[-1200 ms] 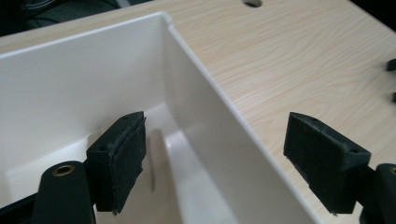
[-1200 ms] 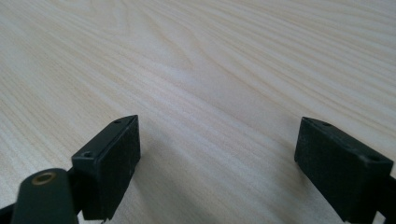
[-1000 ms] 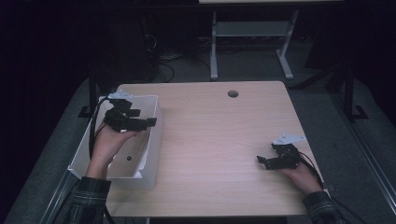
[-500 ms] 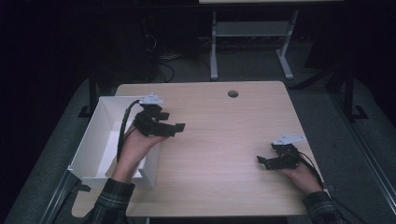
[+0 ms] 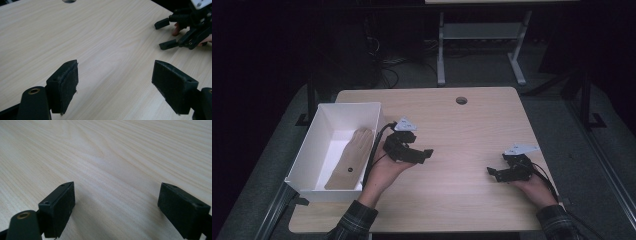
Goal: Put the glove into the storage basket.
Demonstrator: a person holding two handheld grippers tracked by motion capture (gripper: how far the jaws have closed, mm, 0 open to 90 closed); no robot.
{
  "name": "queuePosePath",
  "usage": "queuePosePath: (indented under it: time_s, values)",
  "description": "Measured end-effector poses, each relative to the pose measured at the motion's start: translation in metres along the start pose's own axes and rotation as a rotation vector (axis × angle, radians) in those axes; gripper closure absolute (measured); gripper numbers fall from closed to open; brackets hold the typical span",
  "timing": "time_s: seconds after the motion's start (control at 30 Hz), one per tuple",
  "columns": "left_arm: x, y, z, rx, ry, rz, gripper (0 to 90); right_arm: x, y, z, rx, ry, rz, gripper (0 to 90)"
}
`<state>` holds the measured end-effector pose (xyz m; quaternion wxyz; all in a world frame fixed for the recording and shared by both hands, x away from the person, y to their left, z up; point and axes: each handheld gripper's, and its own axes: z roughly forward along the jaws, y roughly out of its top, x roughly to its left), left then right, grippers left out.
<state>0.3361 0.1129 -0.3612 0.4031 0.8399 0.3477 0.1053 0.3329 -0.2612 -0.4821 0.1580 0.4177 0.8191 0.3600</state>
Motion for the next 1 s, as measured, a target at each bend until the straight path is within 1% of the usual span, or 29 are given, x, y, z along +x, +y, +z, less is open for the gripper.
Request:
queuePosePath:
  time_s: [0.03,0.1,0.23,0.27,0.37,0.4,0.43,0.5,0.53,0.57,0.6,0.67,0.77,0.87,0.9,0.93,0.97,1.0]
  values:
    - [-0.002,-0.003,0.003,-0.002,-0.001,-0.005,20.8,0.000,0.000,0.000,0.001,0.000,0.001,13.9]
    - [-0.003,-0.008,0.008,0.004,-0.001,0.007,20.8,0.000,0.000,0.000,0.000,0.000,0.000,13.9]
    - [-0.007,-0.021,0.020,0.012,-0.006,0.013,20.8,0.000,0.000,0.000,0.000,0.000,-0.001,13.9]
    - [-0.007,-0.023,0.023,0.016,-0.009,0.008,20.8,0.000,0.000,0.000,0.001,0.000,0.001,13.9]
    - [-0.009,-0.033,0.032,0.020,-0.006,0.021,20.7,0.000,0.000,0.000,0.000,0.000,-0.001,13.9]
    - [-0.010,-0.036,0.035,0.028,-0.004,0.018,20.7,0.000,0.000,0.000,0.001,0.000,0.000,13.9]
    - [-0.010,-0.040,0.038,0.035,-0.003,0.029,20.7,0.000,0.000,0.000,0.000,0.000,-0.001,13.9]
    - [-0.011,-0.046,0.044,0.049,-0.004,0.027,20.6,0.000,0.000,0.000,0.001,0.000,0.001,13.9]
    - [-0.011,-0.048,0.047,0.060,-0.005,0.036,20.6,0.000,0.000,0.000,-0.002,-0.001,-0.004,13.9]
    - [-0.012,-0.050,0.049,0.061,-0.003,0.035,20.5,0.000,0.000,0.000,-0.003,-0.002,-0.007,13.9]
    - [-0.013,-0.054,0.052,0.071,0.000,0.038,20.6,-0.001,0.000,0.000,-0.003,-0.001,-0.007,13.9]
    - [-0.014,-0.059,0.057,0.090,0.011,0.056,20.6,0.000,0.000,0.000,-0.003,-0.002,-0.006,13.9]
    - [-0.013,-0.064,0.062,0.110,0.007,0.054,20.6,0.000,0.000,0.000,-0.003,-0.001,-0.006,13.9]
    - [-0.013,-0.068,0.066,0.134,0.018,0.070,20.6,0.000,0.000,0.000,-0.002,-0.001,-0.006,13.9]
    - [-0.013,-0.069,0.067,0.143,0.032,0.092,20.3,0.000,0.000,0.000,-0.003,0.000,-0.007,13.9]
    - [-0.014,-0.070,0.068,0.143,0.040,0.097,20.3,0.000,0.000,0.000,-0.003,0.000,-0.007,13.9]
    - [-0.013,-0.070,0.068,0.145,0.039,0.099,20.3,0.000,0.000,0.000,-0.003,0.000,-0.008,13.9]
    - [-0.012,-0.071,0.069,0.146,0.033,0.092,20.3,0.000,0.000,0.000,-0.003,0.001,-0.008,13.9]
